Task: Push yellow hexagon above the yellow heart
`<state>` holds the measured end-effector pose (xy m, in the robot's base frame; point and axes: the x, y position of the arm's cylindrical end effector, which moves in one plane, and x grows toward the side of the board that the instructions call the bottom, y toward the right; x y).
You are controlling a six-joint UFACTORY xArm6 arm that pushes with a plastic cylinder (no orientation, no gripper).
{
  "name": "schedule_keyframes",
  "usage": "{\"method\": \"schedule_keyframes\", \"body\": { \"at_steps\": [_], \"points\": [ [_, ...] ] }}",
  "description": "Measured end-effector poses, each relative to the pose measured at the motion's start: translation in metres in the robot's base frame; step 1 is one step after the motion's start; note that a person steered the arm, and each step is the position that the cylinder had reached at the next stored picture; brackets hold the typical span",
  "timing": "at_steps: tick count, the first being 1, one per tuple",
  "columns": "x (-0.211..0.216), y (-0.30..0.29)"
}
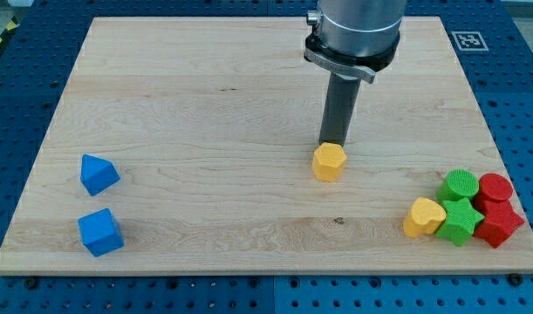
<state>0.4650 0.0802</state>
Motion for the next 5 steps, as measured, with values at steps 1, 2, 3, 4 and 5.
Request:
{"method": "schedule_keyframes", "body": {
  "at_steps": [1,2,3,4,5],
  "points": [
    [0.001,-0.014],
    [0.001,-0.048],
    [0.015,-0.049],
    [0.024,-0.017],
    [0.038,-0.007]
  ]
}}
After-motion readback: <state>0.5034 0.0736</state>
